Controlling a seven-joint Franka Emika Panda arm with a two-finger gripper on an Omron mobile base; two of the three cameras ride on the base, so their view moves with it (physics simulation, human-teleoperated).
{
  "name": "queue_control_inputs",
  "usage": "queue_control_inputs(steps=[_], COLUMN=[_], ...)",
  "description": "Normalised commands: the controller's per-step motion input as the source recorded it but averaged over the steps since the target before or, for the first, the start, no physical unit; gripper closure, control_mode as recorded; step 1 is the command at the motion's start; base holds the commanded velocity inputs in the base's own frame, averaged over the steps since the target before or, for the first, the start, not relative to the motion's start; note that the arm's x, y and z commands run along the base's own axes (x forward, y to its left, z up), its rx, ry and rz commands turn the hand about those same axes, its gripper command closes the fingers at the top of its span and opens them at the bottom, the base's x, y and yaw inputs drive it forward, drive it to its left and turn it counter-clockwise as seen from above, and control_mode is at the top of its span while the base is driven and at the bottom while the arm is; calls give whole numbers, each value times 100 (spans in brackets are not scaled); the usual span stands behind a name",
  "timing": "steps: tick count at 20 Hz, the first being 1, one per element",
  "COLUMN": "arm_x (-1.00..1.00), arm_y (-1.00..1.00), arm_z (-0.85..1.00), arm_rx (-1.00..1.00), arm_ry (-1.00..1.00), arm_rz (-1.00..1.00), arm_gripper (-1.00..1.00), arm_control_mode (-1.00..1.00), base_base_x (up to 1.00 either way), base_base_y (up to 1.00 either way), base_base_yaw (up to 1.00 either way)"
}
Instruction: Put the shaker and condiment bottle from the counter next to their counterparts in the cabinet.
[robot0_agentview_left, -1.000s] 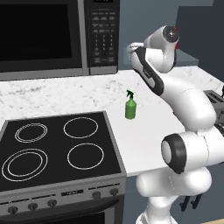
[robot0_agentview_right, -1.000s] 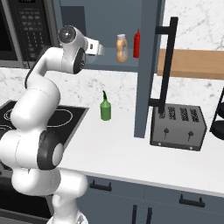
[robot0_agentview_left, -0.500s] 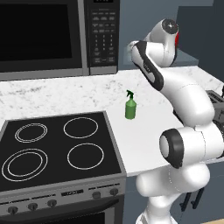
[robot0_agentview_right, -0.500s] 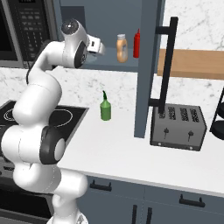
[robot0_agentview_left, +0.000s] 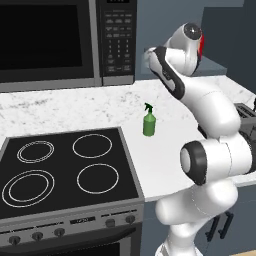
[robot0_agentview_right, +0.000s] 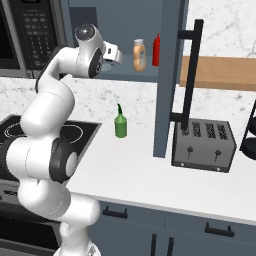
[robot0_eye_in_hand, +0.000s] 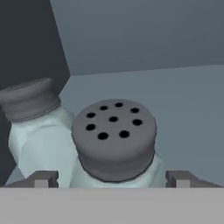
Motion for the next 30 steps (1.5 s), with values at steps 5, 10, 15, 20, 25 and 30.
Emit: queue_control_inputs(steps=[5, 10, 15, 20, 25, 30], arm_x=[-46, -100, -100, -100, -100, -100], arm_y=[0, -2, -4, -2, 0, 0], arm_z=[-8, -21, -31, -50, -83, -100], arm_rx=[1, 4, 5, 3, 0, 0], arm_ry=[0, -5, -4, -9, -13, -24], arm_rz=[1, 0, 0, 0, -5, -9], arm_gripper=[-100, -100, -100, -100, -100, -100], arm_control_mode=[-100, -100, -100, -100, -100, -100], base_base_x=[0, 0, 0, 0, 0, 0], base_base_y=[0, 0, 0, 0, 0, 0], base_base_yaw=[0, 0, 0, 0, 0, 0])
